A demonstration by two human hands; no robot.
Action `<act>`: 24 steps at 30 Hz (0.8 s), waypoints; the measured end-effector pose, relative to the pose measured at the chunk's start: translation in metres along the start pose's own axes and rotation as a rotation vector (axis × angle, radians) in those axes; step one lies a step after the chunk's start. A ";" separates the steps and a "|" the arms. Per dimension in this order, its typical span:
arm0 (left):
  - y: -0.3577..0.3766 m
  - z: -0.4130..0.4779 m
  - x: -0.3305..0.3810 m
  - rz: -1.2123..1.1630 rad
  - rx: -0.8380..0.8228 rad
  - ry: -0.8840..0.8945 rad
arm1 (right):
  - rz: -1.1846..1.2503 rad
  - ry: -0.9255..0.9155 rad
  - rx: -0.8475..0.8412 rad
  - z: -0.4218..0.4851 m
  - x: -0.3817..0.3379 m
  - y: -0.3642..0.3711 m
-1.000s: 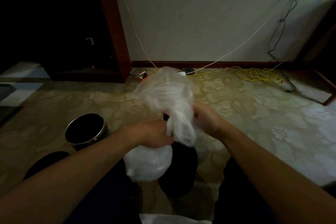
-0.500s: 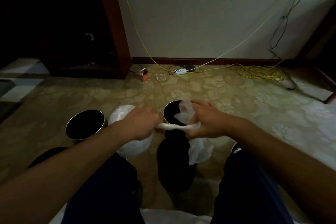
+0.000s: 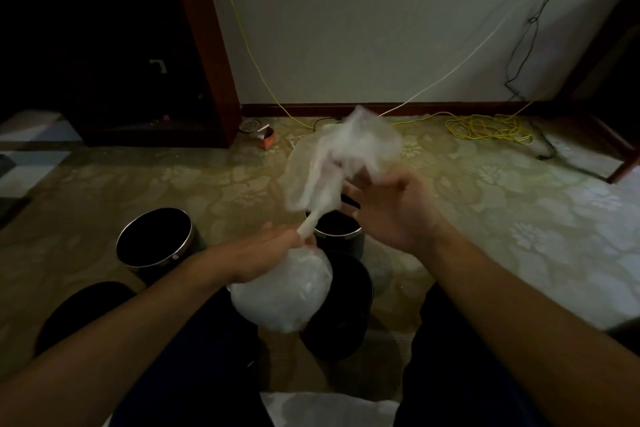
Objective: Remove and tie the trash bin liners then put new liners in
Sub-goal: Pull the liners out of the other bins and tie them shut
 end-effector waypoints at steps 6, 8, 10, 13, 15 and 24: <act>-0.004 -0.015 0.023 0.199 0.026 0.221 | -1.682 0.301 0.162 0.010 -0.029 -0.022; -0.011 -0.015 0.031 0.332 0.098 0.212 | -2.074 0.434 0.134 0.012 -0.030 -0.026; -0.018 -0.014 0.032 0.520 0.173 0.157 | -2.313 0.509 0.089 0.011 -0.031 -0.029; -0.025 -0.012 0.030 0.735 0.220 0.065 | -2.398 0.550 0.012 0.001 -0.027 -0.033; -0.028 -0.010 0.028 0.745 0.211 0.044 | -2.286 0.593 -0.082 -0.007 -0.016 -0.040; -0.030 0.002 0.026 0.641 0.273 0.172 | -0.580 0.356 -0.250 -0.041 0.001 -0.006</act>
Point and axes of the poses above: each hand's wrist, its own z-axis towards the middle knuckle, its own y-axis out of the palm, x = y × z, the point moved 7 cm from there along z, towards the middle knuckle, and after that the axes turned 11 degrees about -x, right-handed, at the moved point
